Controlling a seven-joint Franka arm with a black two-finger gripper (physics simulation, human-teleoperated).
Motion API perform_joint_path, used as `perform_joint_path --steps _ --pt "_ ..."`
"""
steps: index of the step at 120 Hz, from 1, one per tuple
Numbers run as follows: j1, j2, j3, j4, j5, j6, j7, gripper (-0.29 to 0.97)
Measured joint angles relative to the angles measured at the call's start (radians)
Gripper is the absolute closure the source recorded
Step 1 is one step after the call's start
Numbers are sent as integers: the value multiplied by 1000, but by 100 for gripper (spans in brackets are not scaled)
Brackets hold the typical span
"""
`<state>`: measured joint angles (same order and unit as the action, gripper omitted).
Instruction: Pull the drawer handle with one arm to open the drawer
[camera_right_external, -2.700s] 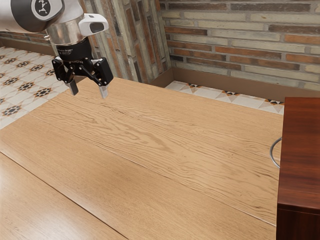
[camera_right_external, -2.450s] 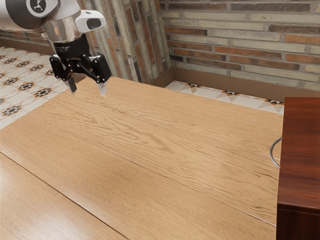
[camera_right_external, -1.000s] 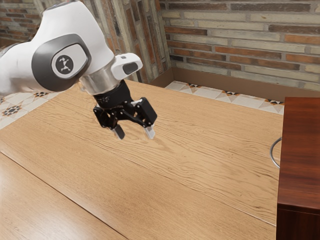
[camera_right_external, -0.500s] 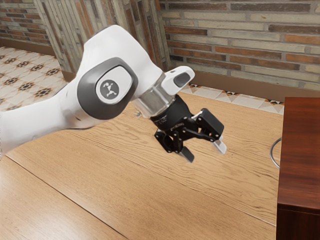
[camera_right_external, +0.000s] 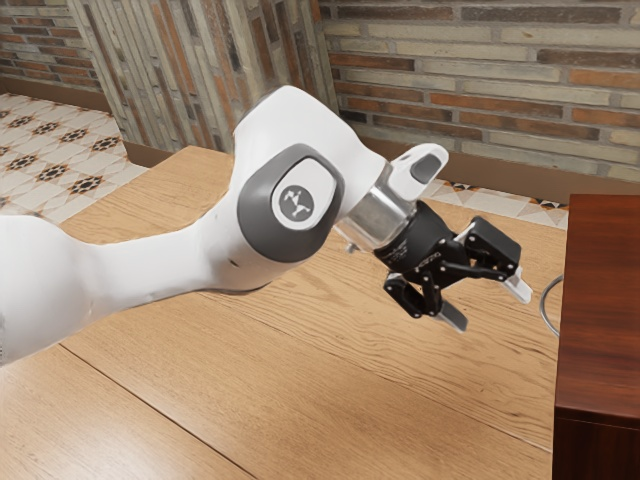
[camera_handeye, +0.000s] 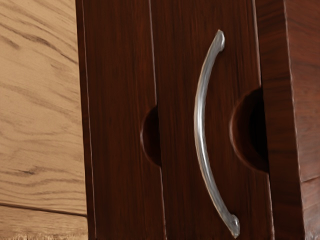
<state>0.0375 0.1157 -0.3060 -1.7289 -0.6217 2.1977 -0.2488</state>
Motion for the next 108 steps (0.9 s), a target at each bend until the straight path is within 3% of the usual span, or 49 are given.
perform_joint_path --steps 25,41,61,108 --pt "4 57 8 65 199 16 -20 0" --pt "-6 122 10 145 259 17 -35 0" --pt "-40 165 10 182 279 19 -59 0" --pt "-60 235 51 242 209 22 -154 0"
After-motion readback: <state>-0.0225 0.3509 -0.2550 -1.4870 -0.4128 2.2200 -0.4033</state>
